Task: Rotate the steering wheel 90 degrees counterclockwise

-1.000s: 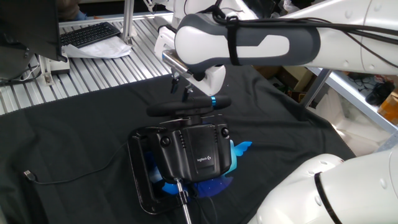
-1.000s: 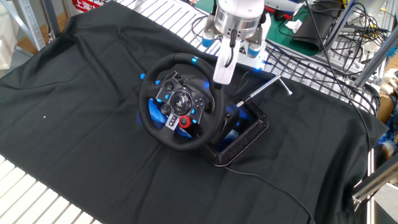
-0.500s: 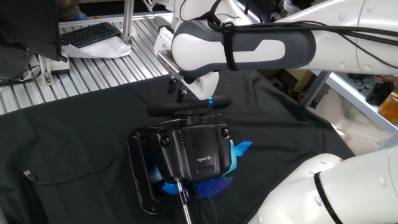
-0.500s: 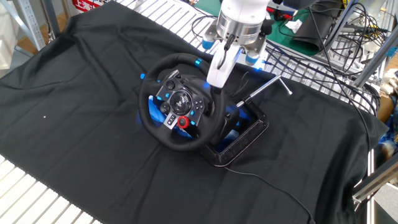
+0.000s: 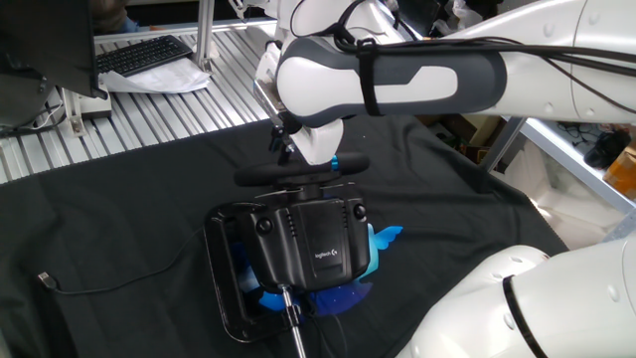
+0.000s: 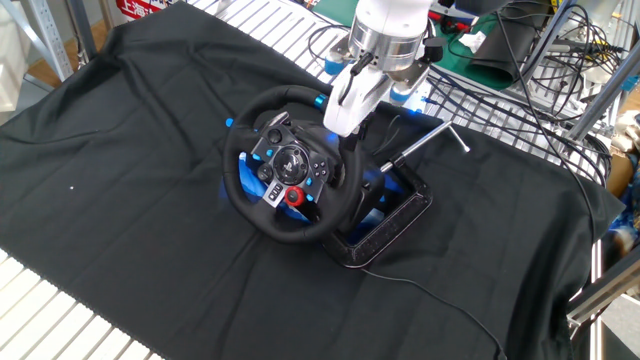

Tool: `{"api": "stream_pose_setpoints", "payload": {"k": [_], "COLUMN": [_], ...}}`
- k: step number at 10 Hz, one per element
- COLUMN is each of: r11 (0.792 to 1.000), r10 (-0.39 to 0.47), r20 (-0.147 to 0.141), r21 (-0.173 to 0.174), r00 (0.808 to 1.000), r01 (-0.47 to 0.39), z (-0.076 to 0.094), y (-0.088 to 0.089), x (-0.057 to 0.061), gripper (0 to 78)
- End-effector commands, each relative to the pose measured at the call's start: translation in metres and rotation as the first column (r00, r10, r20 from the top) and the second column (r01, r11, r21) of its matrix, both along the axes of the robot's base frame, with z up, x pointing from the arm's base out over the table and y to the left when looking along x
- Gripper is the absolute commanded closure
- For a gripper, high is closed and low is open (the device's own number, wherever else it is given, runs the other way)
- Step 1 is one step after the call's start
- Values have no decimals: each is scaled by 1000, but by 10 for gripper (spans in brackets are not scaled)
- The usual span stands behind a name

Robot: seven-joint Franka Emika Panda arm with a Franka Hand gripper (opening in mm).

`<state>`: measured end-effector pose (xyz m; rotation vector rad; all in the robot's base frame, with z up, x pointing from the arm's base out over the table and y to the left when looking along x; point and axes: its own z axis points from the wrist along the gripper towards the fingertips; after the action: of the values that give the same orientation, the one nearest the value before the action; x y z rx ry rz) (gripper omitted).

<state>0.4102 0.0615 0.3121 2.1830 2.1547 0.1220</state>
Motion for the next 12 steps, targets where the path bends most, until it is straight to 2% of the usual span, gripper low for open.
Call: {"api": "stream_pose_setpoints", "payload": {"k": [1, 4, 5, 6, 8, 10, 12], "r11": [997, 990, 990, 982, 976, 974, 968], "r10": [-74, -129, -129, -176, -206, -216, -241], "r20": [10, 20, 20, 25, 26, 27, 40], "r21": [33, 61, 61, 69, 71, 74, 84], "r00": [997, 991, 991, 984, 978, 976, 970], "r01": [74, 127, 127, 174, 204, 214, 238], "z": [6, 4, 4, -3, -12, -13, -13], "y": [8, 10, 10, 14, 18, 18, 18], "x": [-6, -6, -6, -3, 0, 0, 0], "gripper": [764, 764, 764, 764, 764, 764, 764]}}
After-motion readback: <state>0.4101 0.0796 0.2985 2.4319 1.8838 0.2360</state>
